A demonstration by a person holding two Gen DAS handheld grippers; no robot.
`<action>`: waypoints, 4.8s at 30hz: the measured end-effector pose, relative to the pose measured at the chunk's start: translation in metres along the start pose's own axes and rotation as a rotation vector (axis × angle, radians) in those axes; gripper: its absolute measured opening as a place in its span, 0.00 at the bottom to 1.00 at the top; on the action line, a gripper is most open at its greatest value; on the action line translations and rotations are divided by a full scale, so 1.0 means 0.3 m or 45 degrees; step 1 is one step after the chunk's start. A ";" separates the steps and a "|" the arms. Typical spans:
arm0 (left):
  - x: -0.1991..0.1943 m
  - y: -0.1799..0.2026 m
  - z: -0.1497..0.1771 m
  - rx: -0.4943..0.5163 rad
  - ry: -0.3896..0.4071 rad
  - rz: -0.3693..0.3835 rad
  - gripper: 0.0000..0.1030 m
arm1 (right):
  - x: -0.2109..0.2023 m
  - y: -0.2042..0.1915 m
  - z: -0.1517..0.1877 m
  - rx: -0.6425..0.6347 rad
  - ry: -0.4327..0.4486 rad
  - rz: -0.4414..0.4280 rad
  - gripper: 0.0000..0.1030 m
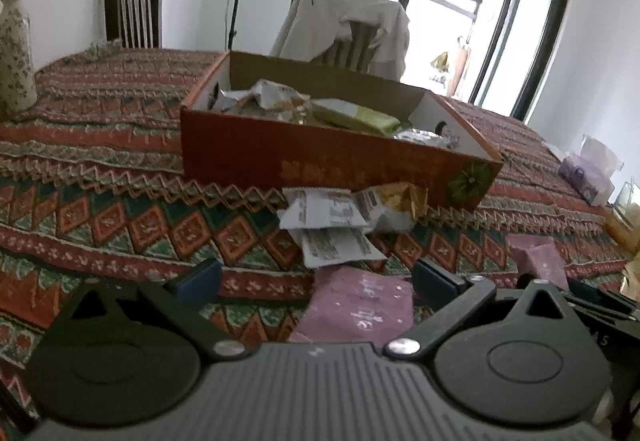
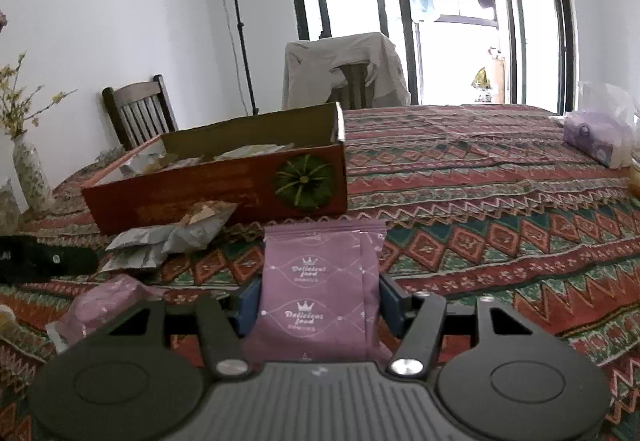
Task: Organize snacks
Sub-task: 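Lower the left tool onto another pink packet and close it, then carry both pink packets into the cardboard box and release them, then move both tools back over the remaining snack pile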
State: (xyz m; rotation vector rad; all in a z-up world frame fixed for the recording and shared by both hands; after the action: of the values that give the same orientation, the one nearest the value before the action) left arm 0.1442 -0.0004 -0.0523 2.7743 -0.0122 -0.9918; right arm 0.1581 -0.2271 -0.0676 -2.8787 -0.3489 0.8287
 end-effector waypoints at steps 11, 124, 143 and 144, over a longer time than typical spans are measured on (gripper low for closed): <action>0.046 0.057 0.066 0.082 -0.104 -0.039 1.00 | -0.001 0.008 0.014 0.021 -0.004 -0.029 0.58; 0.312 -0.113 -0.510 -0.128 0.430 -0.167 1.00 | 0.483 -0.131 -0.467 -0.052 0.182 -0.017 1.00; 0.027 -0.139 -0.470 -0.197 0.410 -0.110 1.00 | 0.344 -0.171 -0.483 -0.128 0.176 0.006 1.00; 0.018 -0.152 -0.458 -0.198 0.402 -0.125 1.00 | 0.326 -0.174 -0.481 -0.133 0.179 0.001 1.00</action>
State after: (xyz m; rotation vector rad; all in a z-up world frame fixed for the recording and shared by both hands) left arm 0.2321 0.0685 0.0398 2.7734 0.2381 -0.5379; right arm 0.3063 -0.1599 0.0136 -3.0124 -0.3866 0.6210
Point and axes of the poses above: each gripper's, at about its wrist camera, not at the fingertips, and x roughly the way its jaws point, y to its right, z to its underside, the point moved 8 cm from there along x, roughly the way its jaws point, and after that the axes turned 1 degree about -z, right-handed, at the moved point
